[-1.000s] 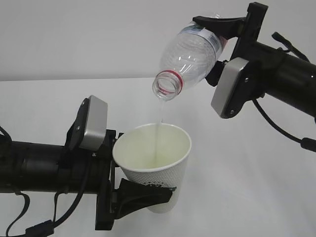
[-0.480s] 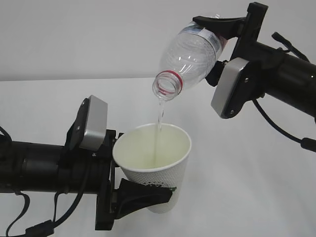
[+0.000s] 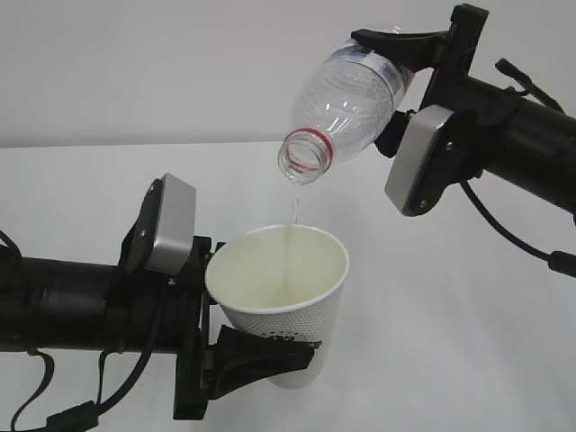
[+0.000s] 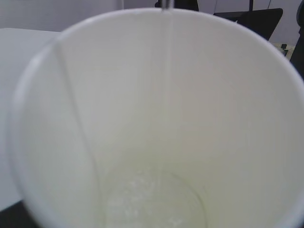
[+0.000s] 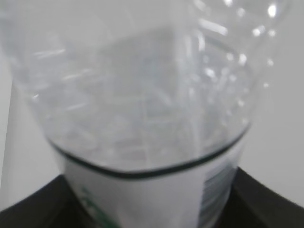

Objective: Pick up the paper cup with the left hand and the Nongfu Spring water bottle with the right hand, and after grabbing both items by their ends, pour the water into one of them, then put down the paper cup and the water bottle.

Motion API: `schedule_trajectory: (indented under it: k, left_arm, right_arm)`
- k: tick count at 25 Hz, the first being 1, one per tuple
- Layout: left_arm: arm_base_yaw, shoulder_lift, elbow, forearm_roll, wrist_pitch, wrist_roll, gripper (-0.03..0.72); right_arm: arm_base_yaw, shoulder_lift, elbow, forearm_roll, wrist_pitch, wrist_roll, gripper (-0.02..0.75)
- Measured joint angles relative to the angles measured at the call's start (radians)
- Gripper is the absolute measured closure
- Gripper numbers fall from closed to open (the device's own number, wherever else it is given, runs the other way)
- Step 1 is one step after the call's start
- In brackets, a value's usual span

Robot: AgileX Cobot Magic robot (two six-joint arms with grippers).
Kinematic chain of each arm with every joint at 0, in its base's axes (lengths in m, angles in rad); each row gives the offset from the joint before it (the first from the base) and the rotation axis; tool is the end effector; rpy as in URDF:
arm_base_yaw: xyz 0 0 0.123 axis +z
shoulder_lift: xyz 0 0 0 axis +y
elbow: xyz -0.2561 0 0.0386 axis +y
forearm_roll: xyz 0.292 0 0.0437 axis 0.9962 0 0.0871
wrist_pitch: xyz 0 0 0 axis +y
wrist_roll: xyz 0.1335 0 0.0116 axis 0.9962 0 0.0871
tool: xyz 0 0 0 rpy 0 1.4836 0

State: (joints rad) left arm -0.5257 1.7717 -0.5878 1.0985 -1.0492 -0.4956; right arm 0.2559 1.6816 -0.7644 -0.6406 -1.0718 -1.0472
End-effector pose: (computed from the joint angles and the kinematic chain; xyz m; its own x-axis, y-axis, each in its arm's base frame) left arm 0.2224 -0.2486 0.0770 -0.0909 0.2539 -0.9630 0.9894 0.1326 -0.0584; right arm 0.3613 0.1672 0.1843 0.7311 -0.6742 -0.1041 0.0072 0.1602 -0.9871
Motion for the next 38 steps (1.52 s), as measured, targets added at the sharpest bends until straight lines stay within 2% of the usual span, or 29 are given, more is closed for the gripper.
schedule_trajectory:
  k: [38]
  left_arm:
    - [0.000, 0.000, 0.000, 0.000, 0.000, 0.000, 0.160]
  right_arm:
    - [0.000, 0.000, 0.000, 0.002, 0.000, -0.005, 0.268]
